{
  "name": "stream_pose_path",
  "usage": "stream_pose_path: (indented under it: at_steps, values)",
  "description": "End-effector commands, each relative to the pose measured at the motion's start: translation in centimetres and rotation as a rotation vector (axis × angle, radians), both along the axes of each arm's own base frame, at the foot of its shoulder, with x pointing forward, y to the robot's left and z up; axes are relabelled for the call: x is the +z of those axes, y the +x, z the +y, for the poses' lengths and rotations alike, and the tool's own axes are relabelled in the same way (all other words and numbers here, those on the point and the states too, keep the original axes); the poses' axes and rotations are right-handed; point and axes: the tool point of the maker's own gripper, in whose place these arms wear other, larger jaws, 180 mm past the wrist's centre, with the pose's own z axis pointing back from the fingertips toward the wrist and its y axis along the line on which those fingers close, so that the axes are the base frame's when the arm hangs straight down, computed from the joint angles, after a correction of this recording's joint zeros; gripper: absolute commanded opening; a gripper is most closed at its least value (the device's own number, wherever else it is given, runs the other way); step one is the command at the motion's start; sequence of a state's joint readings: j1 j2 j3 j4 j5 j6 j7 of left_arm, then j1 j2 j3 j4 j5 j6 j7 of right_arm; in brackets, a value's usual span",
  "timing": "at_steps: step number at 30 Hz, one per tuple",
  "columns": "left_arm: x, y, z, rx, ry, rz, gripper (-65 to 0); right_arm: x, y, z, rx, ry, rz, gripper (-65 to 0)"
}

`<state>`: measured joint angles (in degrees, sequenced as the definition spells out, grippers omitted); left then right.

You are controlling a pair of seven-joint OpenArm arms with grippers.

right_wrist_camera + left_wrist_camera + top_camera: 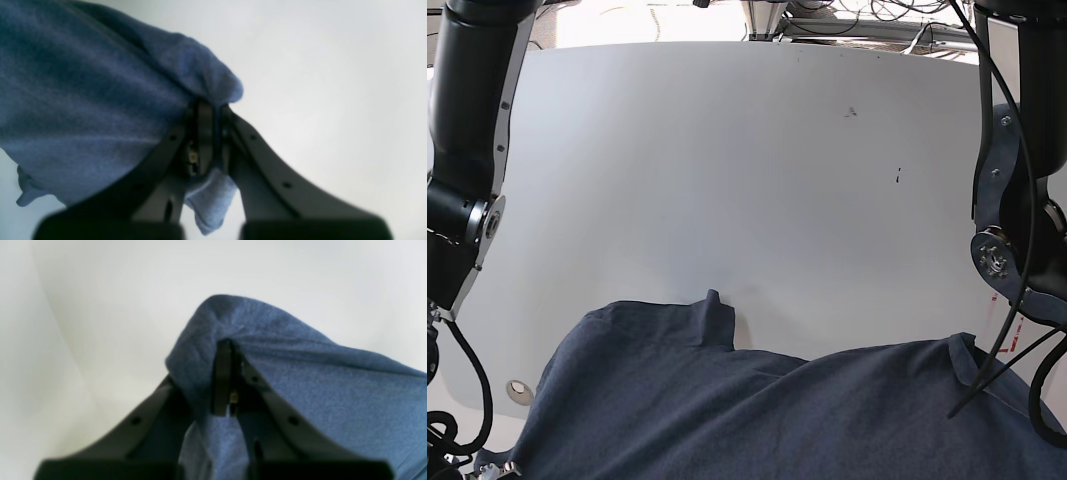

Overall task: Fold the T-shirt properly
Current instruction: 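Lift the shirt high with both grippers, stretching it between them, then lay the shirt down by sweeping both grippers back across the table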

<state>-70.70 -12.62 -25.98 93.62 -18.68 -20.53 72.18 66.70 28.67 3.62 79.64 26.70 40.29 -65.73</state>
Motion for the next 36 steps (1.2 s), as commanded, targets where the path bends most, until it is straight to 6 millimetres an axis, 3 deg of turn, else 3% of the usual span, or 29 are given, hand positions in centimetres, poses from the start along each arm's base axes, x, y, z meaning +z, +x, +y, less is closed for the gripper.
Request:
stream_pose_path:
  at_steps: [1,8,13,18,26,36]
  values:
    - [4.6,-1.6,0.3,0.011,-0.001,-0.148,-65.0,5.7,-0.8,-0.4,-0.01,-0.001,-0.13,-65.0]
    - [6.6,-1.1,0.6,-0.014,-0.03,-0.157,-65.0,10.1,-1.6,0.7,0.004,-0.048,-0.205,-65.0]
    - [6.1,-0.8,0.6,-0.018,-0.031,-0.144,-65.0,10.2,-1.8,0.9,0.006,-0.058,-0.208,-65.0]
    - [2.7,0.5,0.5,-0.018,-0.029,-0.072,-65.0,7.3,-1.3,0.5,-0.006,-0.064,-0.143,-65.0]
    - [-2.3,0.3,-0.4,-0.016,0.007,-0.013,-65.0,-0.2,-2.6,-1.3,-0.033,-0.029,-0.061,-65.0]
    - [-11.7,-0.5,-2.5,-0.085,0.031,0.126,-65.0,-13.1,-7.2,-2.2,-0.058,0.009,0.137,-65.0]
